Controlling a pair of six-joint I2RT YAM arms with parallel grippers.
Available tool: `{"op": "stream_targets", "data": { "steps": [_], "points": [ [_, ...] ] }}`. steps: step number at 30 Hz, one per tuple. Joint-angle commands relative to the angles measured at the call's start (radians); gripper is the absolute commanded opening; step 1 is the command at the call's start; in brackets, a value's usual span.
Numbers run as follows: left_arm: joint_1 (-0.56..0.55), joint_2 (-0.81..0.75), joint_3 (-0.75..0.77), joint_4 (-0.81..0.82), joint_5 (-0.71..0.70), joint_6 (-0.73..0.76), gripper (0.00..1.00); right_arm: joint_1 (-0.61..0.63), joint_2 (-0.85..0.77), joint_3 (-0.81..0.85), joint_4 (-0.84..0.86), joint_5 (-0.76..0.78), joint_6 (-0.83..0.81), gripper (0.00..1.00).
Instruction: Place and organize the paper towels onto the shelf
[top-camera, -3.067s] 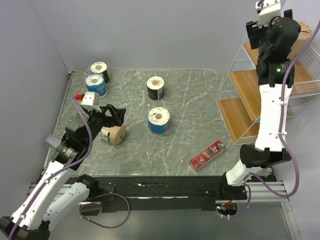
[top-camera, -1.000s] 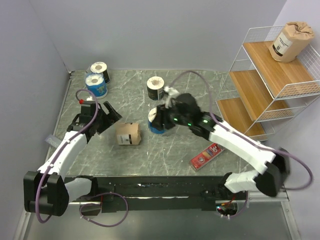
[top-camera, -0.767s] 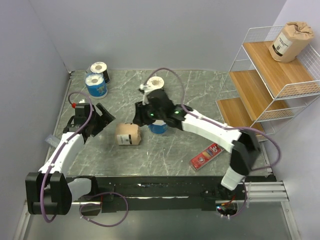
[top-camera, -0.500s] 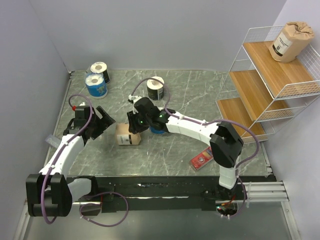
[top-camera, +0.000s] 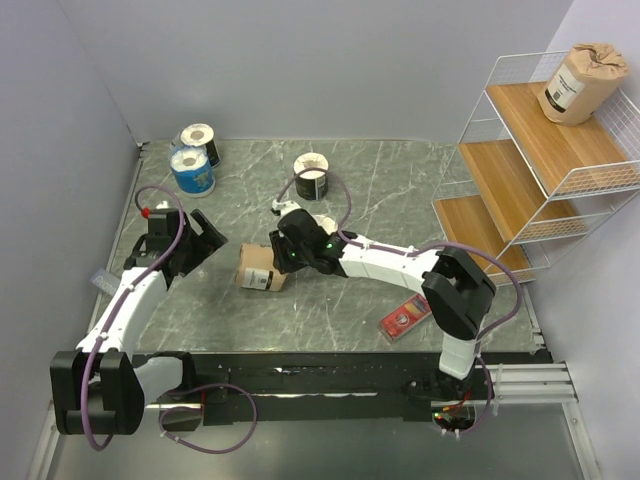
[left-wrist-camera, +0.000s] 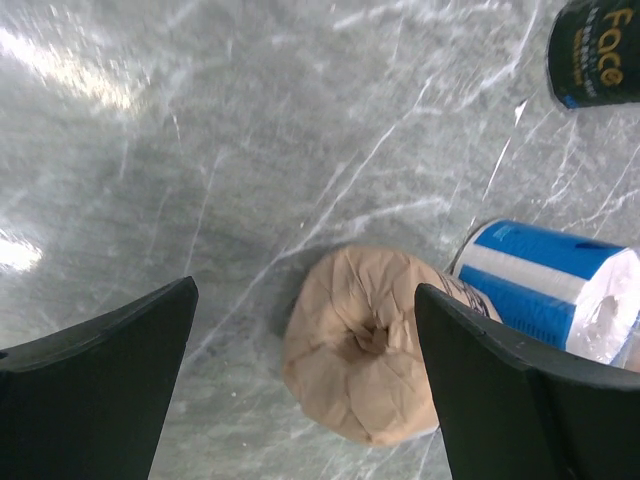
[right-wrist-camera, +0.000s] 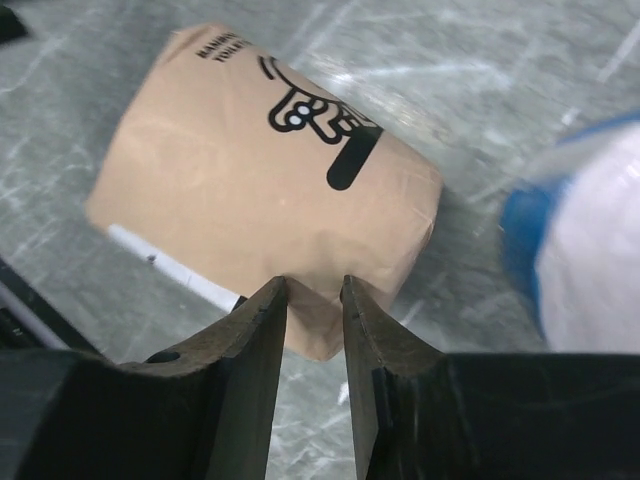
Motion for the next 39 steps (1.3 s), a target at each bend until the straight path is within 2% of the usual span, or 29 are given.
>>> {"op": "stream_targets", "data": {
  "steps": [1, 12, 19, 21, 23, 26, 28, 29, 31, 32, 33, 35, 36, 39],
  "points": [
    [0.004, -0.005, 0.079, -0.034, -0.064, 0.055, 0.96, 0.000, -0.027, -0.083, -0.080, 0.119, 0.029, 0.36],
    [0.004, -0.039, 0.151, -0.067, -0.119, 0.123, 0.96, 0.025, -0.210, -0.235, -0.196, 0.189, 0.118, 0.38],
    [0.002, -0.027, 0.252, -0.089, -0.162, 0.204, 0.96, 0.120, -0.372, -0.140, -0.358, 0.220, 0.100, 0.45],
    [-0.005, -0.027, 0.264, -0.081, -0.162, 0.210, 0.97, 0.138, -0.394, -0.102, -0.367, 0.226, 0.085, 0.46],
    [-0.004, -0.030, 0.223, -0.060, -0.121, 0.195, 0.97, 0.147, -0.403, -0.072, -0.306, 0.217, 0.019, 0.47],
    [-0.004, -0.027, 0.168, -0.046, -0.125, 0.151, 0.97, 0.151, -0.341, 0.031, -0.240, 0.200, -0.101, 0.51],
    [-0.004, -0.022, 0.185, -0.095, -0.163, 0.131, 0.96, 0.152, -0.232, 0.130, -0.271, 0.183, -0.147, 0.54],
    [-0.001, -0.028, 0.188, -0.112, -0.200, 0.118, 0.97, 0.155, -0.187, 0.244, -0.332, 0.174, -0.185, 0.56],
    [0.002, -0.071, 0.176, -0.135, -0.309, 0.086, 0.96, 0.163, -0.066, 0.354, -0.390, 0.182, -0.207, 0.58],
    [0.005, -0.097, 0.165, -0.138, -0.344, 0.075, 0.96, 0.164, -0.028, 0.445, -0.444, 0.183, -0.224, 0.59],
    [0.004, -0.157, 0.159, -0.141, -0.413, 0.063, 0.96, 0.164, 0.033, 0.484, -0.464, 0.183, -0.231, 0.61],
    [0.005, -0.256, 0.145, -0.137, -0.465, 0.065, 0.96, 0.169, 0.084, 0.582, -0.516, 0.188, -0.250, 0.64],
    [0.005, -0.290, 0.142, -0.135, -0.529, 0.054, 0.97, 0.170, 0.126, 0.609, -0.533, 0.192, -0.253, 0.69],
    [0.005, -0.399, 0.123, -0.127, -0.585, 0.028, 0.97, 0.172, 0.189, 0.685, -0.573, 0.203, -0.258, 0.71]
  ]
}}
